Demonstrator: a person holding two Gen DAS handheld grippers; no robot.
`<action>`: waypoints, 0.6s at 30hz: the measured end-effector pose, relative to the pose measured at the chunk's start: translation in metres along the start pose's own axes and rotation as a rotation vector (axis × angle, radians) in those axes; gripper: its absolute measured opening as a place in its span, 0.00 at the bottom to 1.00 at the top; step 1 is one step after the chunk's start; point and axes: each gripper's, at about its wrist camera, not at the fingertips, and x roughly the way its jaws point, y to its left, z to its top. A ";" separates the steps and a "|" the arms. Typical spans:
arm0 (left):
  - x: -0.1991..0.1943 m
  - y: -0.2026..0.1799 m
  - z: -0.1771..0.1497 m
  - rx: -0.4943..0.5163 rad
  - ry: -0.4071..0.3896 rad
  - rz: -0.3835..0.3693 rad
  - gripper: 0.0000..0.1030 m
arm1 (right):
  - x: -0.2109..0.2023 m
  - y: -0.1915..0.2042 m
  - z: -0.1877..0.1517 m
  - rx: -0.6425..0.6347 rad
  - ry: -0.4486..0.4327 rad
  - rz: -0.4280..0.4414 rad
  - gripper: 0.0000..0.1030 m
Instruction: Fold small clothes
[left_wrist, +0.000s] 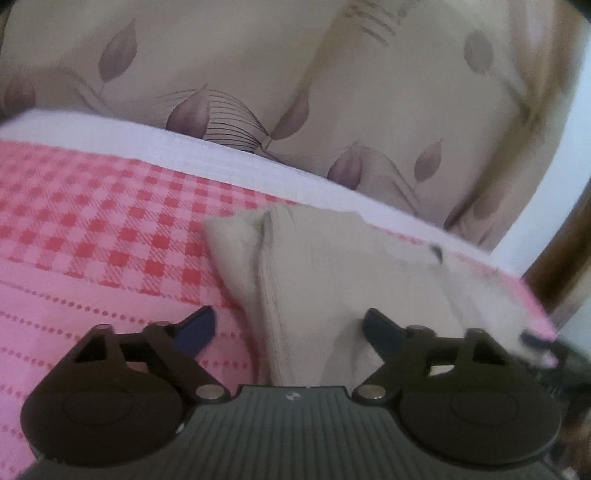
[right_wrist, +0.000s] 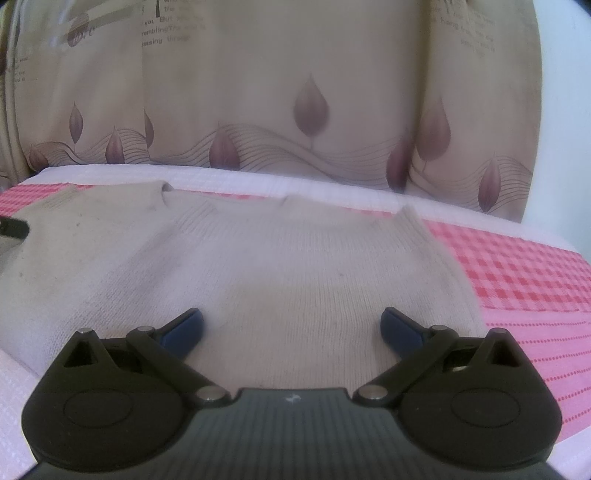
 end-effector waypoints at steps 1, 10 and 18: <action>0.002 0.005 0.004 -0.025 0.004 -0.017 0.73 | 0.000 0.000 0.000 0.000 0.000 0.001 1.00; 0.029 0.032 0.022 -0.232 0.071 -0.138 0.23 | 0.000 0.001 0.001 -0.004 -0.004 -0.003 1.00; 0.028 0.034 0.015 -0.293 0.025 -0.176 0.18 | 0.000 0.001 0.001 -0.004 -0.005 -0.003 1.00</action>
